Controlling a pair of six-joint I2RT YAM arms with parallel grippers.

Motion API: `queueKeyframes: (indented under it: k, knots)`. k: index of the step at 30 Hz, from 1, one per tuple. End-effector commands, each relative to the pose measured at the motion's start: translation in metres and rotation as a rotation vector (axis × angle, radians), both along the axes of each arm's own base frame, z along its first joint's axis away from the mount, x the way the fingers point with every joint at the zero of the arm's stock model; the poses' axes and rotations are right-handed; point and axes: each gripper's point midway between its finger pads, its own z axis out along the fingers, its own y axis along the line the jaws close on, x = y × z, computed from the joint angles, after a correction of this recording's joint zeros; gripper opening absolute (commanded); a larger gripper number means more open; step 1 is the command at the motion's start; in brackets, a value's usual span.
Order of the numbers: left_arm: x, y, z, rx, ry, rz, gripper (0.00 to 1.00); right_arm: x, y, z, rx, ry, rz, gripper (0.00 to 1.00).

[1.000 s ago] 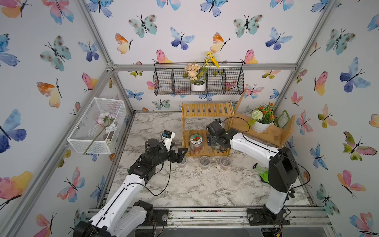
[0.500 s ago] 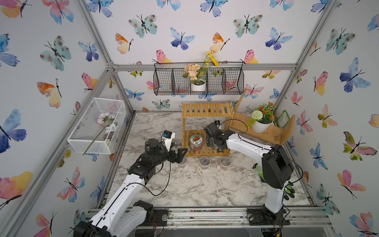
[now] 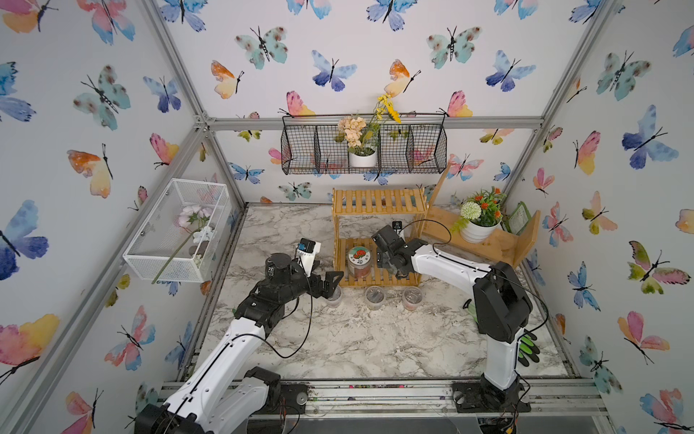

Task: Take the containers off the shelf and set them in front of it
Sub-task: 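Pick up a container from the shelf.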

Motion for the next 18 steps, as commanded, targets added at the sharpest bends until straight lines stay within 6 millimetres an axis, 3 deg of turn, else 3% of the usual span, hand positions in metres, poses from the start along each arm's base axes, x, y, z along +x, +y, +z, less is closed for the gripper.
queueKeyframes:
  k: [1,15,18]
  knots:
    - [-0.0013,-0.0033,0.0083,-0.004,-0.012,-0.030,0.99,0.0097,0.0047,-0.0046,0.017,-0.013,-0.005,0.98]
    - [-0.0022,-0.0026,0.0081,-0.008,-0.008,-0.026,0.99,0.0161,0.0079,-0.0125,0.032,-0.011,0.024,0.99]
    - [-0.0028,-0.0025,0.0089,-0.008,-0.011,-0.026,0.99,0.0148,0.0089,-0.0137,0.037,-0.007,0.034,0.93]
